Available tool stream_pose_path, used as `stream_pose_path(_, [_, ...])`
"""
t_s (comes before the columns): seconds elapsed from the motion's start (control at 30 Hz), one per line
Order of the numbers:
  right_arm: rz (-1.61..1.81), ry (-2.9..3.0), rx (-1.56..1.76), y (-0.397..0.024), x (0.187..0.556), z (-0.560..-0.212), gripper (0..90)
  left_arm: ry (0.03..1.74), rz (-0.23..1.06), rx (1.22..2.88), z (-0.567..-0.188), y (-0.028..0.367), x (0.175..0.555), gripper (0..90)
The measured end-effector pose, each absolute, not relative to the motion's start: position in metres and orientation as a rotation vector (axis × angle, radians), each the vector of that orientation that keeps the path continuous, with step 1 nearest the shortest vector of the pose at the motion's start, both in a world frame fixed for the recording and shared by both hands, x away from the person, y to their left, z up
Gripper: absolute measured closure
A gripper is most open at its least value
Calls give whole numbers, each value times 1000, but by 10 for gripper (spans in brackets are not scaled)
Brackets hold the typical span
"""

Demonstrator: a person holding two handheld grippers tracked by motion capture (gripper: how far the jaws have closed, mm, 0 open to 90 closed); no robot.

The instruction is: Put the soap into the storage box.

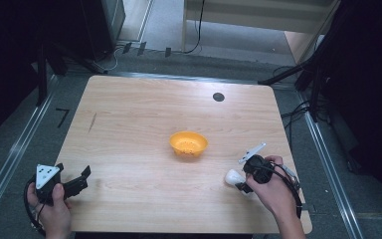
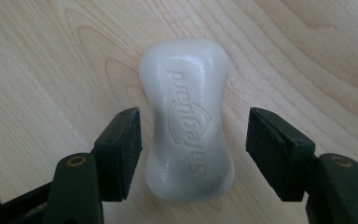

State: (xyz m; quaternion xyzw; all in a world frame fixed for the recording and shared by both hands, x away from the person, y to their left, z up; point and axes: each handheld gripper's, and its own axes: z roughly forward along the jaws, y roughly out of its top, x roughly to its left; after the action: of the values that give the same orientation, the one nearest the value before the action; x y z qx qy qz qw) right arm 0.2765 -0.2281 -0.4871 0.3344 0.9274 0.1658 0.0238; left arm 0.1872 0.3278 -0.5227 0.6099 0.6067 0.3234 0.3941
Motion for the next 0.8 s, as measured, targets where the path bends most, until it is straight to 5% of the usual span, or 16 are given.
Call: stream_pose_path(0.8, [484, 2879, 969, -221, 280, -510, 500, 1536, 825, 1550, -523, 327, 187, 83])
